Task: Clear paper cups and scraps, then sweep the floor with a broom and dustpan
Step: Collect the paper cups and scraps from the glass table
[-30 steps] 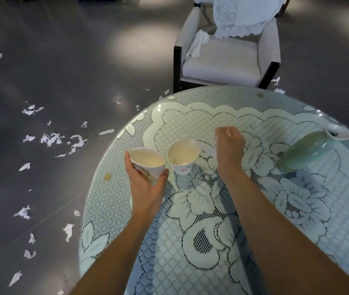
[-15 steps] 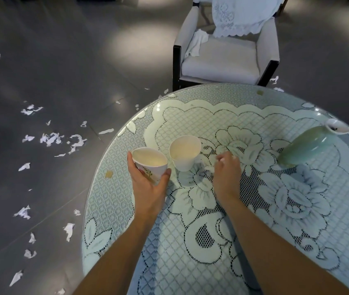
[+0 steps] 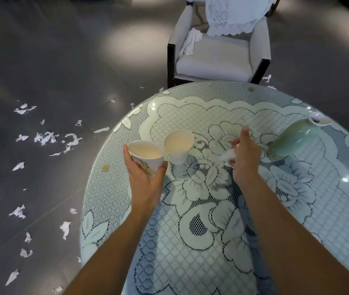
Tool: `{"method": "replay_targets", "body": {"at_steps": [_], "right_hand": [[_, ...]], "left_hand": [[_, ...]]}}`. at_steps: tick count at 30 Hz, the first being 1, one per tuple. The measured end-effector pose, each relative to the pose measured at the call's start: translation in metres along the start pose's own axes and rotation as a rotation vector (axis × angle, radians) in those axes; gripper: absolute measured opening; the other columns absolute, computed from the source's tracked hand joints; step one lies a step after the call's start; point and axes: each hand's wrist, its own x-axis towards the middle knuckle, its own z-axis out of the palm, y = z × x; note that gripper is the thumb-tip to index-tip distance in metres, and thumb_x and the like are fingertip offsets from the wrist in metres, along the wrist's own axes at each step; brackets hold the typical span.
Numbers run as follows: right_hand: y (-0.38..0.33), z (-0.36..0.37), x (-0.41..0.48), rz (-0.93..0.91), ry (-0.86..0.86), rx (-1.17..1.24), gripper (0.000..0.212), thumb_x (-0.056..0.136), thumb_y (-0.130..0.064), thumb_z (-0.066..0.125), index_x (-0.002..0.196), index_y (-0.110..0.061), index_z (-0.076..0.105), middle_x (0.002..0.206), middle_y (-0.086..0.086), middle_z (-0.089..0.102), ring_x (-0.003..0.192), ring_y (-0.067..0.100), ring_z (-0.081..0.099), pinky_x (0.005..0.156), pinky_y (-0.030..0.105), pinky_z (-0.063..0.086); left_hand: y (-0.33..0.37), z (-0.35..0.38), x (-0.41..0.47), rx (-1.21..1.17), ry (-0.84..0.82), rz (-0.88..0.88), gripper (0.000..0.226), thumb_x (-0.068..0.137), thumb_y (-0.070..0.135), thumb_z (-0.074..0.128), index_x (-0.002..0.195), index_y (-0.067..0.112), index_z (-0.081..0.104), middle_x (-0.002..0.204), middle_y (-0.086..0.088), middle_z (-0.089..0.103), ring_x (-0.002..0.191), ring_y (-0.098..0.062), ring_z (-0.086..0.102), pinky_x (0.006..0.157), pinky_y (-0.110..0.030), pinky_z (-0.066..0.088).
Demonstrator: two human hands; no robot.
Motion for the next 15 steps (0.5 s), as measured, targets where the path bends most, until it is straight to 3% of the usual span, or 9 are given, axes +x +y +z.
{"method": "replay_targets", "body": {"at_steps": [3, 7, 8, 9, 10, 11, 12, 13, 15], "right_hand": [[0.015, -0.012, -0.001, 0.018, -0.045, -0.04, 0.03, 0.09, -0.041, 0.06, 0.075, -0.017, 0.053, 0.073, -0.001, 0.053, 0.06, 0.012, 0.047, 0.039, 0.016, 0.039], [0.042, -0.023, -0.005, -0.088, -0.124, -0.22, 0.007, 0.095, -0.016, 0.057, 0.103, -0.016, 0.056, 0.11, 0.007, 0.062, 0.088, 0.021, 0.062, 0.051, 0.013, 0.047], [0.05, -0.024, -0.009, -0.164, -0.144, -0.312, 0.017, 0.097, -0.014, 0.052, 0.113, -0.015, 0.056, 0.119, 0.007, 0.061, 0.097, 0.021, 0.062, 0.058, 0.012, 0.051], [0.059, -0.026, -0.013, -0.259, -0.171, -0.432, 0.025, 0.098, -0.013, 0.048, 0.122, -0.016, 0.055, 0.129, 0.006, 0.058, 0.11, 0.022, 0.059, 0.077, 0.017, 0.054], [0.068, -0.028, -0.015, -0.364, -0.187, -0.612, 0.031, 0.099, -0.015, 0.046, 0.129, -0.017, 0.054, 0.137, 0.004, 0.053, 0.125, 0.024, 0.05, 0.102, 0.035, 0.046], [0.076, -0.03, -0.018, -0.46, -0.187, -0.826, 0.035, 0.1, -0.021, 0.044, 0.134, -0.02, 0.051, 0.146, 0.001, 0.046, 0.137, 0.023, 0.038, 0.116, 0.047, 0.021], [0.083, -0.033, -0.02, -0.536, -0.192, -1.014, 0.039, 0.1, -0.03, 0.041, 0.138, -0.022, 0.047, 0.152, -0.001, 0.037, 0.144, 0.021, 0.027, 0.117, 0.05, 0.0], [0.09, -0.037, -0.021, -0.592, -0.222, -1.138, 0.045, 0.1, -0.04, 0.037, 0.143, -0.024, 0.041, 0.155, -0.002, 0.029, 0.146, 0.02, 0.019, 0.114, 0.048, -0.009], [0.098, -0.042, -0.022, -0.67, -0.304, -1.164, 0.049, 0.1, -0.04, 0.039, 0.145, -0.021, 0.039, 0.157, 0.003, 0.025, 0.147, 0.025, 0.016, 0.117, 0.046, -0.003]], "left_hand": [[0.001, 0.002, -0.005, -0.006, 0.008, -0.004, 0.109, 0.074, 0.044, 0.072, 0.151, 0.029, -0.003, 0.157, -0.005, 0.02, 0.14, -0.015, 0.027, 0.109, -0.025, 0.026], [0.001, 0.005, -0.014, -0.009, 0.018, -0.019, 0.11, 0.074, 0.045, 0.072, 0.152, 0.027, -0.003, 0.157, -0.003, 0.019, 0.14, -0.013, 0.025, 0.112, -0.029, 0.025], [0.001, 0.006, -0.017, -0.009, 0.016, -0.021, 0.11, 0.074, 0.045, 0.073, 0.152, 0.026, -0.002, 0.157, -0.002, 0.019, 0.14, -0.013, 0.025, 0.112, -0.029, 0.025], [0.0, 0.006, -0.019, -0.008, 0.015, -0.021, 0.11, 0.074, 0.045, 0.073, 0.152, 0.026, -0.002, 0.157, -0.002, 0.018, 0.139, -0.012, 0.025, 0.112, -0.029, 0.024], [0.0, 0.006, -0.022, -0.004, 0.013, -0.021, 0.11, 0.074, 0.045, 0.072, 0.152, 0.025, -0.002, 0.157, -0.001, 0.018, 0.139, -0.011, 0.025, 0.111, -0.028, 0.024], [-0.001, 0.007, -0.024, 0.002, 0.011, -0.022, 0.11, 0.074, 0.045, 0.072, 0.152, 0.025, -0.002, 0.158, -0.001, 0.018, 0.139, -0.011, 0.024, 0.111, -0.027, 0.024], [-0.001, 0.007, -0.027, 0.008, 0.01, -0.023, 0.11, 0.074, 0.046, 0.072, 0.152, 0.024, -0.002, 0.158, -0.002, 0.017, 0.139, -0.011, 0.024, 0.112, -0.028, 0.024], [-0.001, 0.007, -0.028, 0.012, 0.01, -0.021, 0.11, 0.074, 0.046, 0.071, 0.152, 0.024, -0.003, 0.158, -0.002, 0.018, 0.14, -0.012, 0.025, 0.113, -0.03, 0.024], [0.001, 0.007, -0.031, 0.015, 0.007, -0.015, 0.11, 0.074, 0.046, 0.071, 0.152, 0.024, -0.003, 0.158, -0.002, 0.017, 0.141, -0.014, 0.025, 0.116, -0.036, 0.025]]}}
